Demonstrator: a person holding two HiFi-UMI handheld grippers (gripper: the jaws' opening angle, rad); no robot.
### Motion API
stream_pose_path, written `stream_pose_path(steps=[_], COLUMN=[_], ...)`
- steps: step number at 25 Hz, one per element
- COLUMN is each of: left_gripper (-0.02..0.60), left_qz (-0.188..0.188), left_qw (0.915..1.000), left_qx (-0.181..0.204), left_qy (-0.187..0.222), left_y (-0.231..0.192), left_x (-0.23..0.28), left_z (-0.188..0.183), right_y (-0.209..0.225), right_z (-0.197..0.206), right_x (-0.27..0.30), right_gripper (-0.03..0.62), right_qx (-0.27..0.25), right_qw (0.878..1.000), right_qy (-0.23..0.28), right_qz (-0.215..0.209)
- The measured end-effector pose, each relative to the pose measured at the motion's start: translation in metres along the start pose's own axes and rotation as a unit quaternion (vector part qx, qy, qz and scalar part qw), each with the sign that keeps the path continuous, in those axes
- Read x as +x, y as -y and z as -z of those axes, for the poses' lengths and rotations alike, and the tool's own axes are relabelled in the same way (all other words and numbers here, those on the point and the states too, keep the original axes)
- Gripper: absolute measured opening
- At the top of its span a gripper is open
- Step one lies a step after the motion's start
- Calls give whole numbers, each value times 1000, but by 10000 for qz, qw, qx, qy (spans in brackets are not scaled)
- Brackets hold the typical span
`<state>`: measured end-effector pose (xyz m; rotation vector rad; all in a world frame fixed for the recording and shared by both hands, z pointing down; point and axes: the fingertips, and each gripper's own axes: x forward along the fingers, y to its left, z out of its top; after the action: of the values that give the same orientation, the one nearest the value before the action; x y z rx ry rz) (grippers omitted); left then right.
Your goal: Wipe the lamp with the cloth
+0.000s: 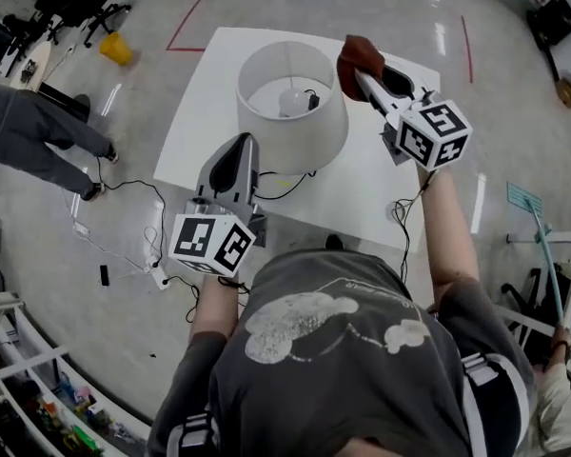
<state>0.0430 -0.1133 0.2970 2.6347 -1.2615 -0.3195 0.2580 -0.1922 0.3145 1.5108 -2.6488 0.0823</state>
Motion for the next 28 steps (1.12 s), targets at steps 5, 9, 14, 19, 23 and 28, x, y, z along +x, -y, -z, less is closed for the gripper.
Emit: stream_pose_path(steps=[5,9,14,19,23,28], left_gripper=[8,8,8,8,8,8], left_qz=[-340,-543,-719,-870,-992,-1108], left_qw=[9993,9982,9971,9960,9950,9938], left_qx=[137,234,249,169,98,50], left_qy=[31,38,87,96,22,-27], left_y=[-1,-3,-6,-6,-6,-9], left_x=[5,6,8,9,8,5], left_z=[-5,-8,-11,-2,7,14], right_y=[-3,-18,-27,-21,-13,-4], right_z=[-28,-31,-20,7,29,58], right_x=[41,66,81,92,93,92], right_gripper=[97,96,95,95,95,97], right_qx=[-409,-631,-708,-731,-535,-366], right_qw=[9957,9865,9755,9708,9713,9711], right_qy=[74,13,-221,-471,-652,-935], right_qz=[-824,-1508,-2073,-2236,-2225,-2167])
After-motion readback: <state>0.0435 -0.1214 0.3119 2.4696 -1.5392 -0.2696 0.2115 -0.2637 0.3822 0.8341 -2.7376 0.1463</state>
